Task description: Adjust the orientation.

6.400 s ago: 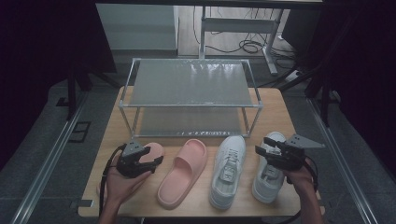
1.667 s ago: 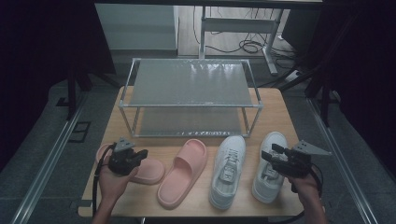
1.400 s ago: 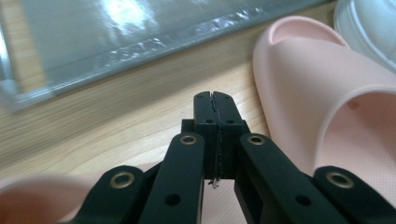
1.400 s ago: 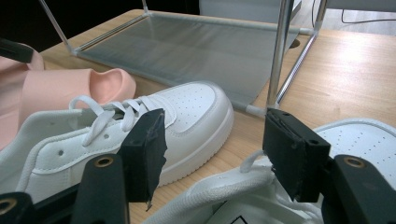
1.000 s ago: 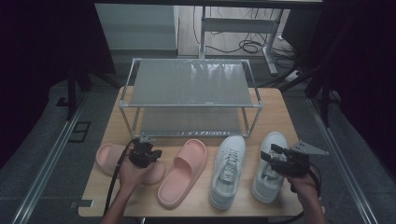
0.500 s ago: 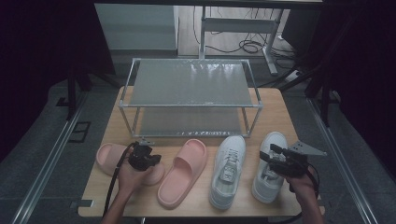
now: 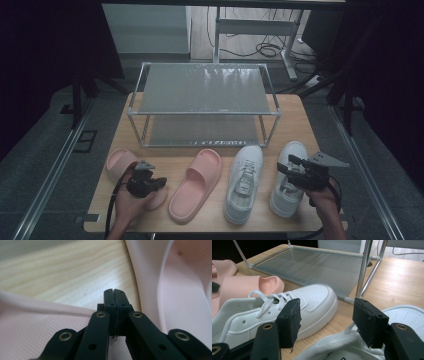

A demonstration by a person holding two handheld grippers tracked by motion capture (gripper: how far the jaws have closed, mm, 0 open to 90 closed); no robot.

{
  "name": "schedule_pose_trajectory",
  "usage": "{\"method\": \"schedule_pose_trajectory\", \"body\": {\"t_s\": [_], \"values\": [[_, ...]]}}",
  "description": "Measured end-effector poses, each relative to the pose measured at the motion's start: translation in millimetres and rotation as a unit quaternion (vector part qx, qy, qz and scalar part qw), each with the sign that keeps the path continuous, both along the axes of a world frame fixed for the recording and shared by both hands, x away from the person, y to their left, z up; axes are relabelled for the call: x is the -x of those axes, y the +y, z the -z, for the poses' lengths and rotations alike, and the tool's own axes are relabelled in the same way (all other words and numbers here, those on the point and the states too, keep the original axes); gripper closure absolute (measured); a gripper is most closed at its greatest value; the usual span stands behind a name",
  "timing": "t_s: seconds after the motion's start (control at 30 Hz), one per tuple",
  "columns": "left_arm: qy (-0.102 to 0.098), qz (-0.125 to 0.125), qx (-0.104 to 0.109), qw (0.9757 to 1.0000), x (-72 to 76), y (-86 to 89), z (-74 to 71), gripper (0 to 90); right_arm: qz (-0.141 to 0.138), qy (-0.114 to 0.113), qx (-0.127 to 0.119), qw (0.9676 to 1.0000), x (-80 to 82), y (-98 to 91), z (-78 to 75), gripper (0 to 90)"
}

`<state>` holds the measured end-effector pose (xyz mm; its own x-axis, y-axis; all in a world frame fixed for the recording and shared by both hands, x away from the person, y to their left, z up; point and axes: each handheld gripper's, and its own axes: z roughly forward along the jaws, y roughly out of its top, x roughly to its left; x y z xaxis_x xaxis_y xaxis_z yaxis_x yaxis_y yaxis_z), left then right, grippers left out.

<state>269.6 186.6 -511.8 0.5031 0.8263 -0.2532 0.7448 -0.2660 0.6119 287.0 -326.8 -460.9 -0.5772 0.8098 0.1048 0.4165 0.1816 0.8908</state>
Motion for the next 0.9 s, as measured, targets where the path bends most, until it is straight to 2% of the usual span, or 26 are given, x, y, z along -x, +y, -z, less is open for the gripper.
{"method": "schedule_pose_trajectory", "body": {"t_s": [0.13, 0.33, 0.67, 0.8, 0.9], "values": [[0.0, -0.004, 0.008, 1.0, 14.0, 9.7, 0.8, 89.8, -0.002, 0.0, -0.001, 1.0, 0.5, 0.6, -0.4, 39.8], [-0.002, -0.01, 0.007, 0.9999, 30.8, 21.0, 1.1, 89.7, -0.001, 0.0, -0.001, 1.0, 0.7, 0.7, -0.2, 39.8], [-0.005, -0.022, 0.003, 0.9997, 46.5, 33.4, 1.2, 89.6, -0.003, 0.001, 0.0, 1.0, 0.5, 2.0, 0.8, 39.8], [-0.001, -0.027, -0.01, 0.9996, 56.3, 42.7, -0.6, 89.5, -0.002, 0.002, 0.0, 1.0, 1.0, 1.5, 0.3, 39.8], [0.002, -0.031, -0.01, 0.9995, 60.2, 49.6, -0.7, 89.6, -0.002, 0.002, 0.0, 1.0, 0.8, 1.6, 0.5, 39.8]]}}
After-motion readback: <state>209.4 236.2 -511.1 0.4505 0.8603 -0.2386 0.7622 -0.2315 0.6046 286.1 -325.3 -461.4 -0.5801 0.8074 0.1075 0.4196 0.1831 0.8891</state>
